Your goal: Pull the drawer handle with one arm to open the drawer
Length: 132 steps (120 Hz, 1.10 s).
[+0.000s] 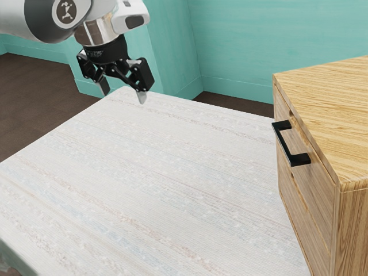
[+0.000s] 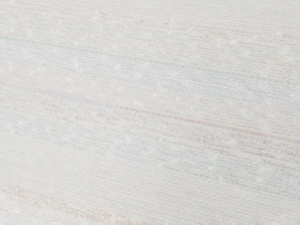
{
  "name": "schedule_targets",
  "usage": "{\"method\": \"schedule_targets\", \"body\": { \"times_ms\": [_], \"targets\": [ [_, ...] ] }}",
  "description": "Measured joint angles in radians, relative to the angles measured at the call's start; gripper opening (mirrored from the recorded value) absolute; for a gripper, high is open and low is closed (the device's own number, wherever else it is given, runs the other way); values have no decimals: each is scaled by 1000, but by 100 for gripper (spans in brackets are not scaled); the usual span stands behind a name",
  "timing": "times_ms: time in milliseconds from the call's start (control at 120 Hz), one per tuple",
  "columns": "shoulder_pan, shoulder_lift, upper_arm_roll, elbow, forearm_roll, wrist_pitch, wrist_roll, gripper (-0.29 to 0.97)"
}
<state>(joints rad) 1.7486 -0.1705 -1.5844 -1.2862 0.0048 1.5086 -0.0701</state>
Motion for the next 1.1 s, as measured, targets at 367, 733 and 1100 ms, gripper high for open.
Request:
{"method": "schedule_targets", "body": {
  "times_ms": [367, 733, 1100],
  "targets": [
    [89, 1, 23, 50, -33, 5, 12, 68],
    [98, 1, 21, 50, -48, 18, 23, 68],
    [97, -1, 3, -5, -44, 20, 27, 68]
  ]
}}
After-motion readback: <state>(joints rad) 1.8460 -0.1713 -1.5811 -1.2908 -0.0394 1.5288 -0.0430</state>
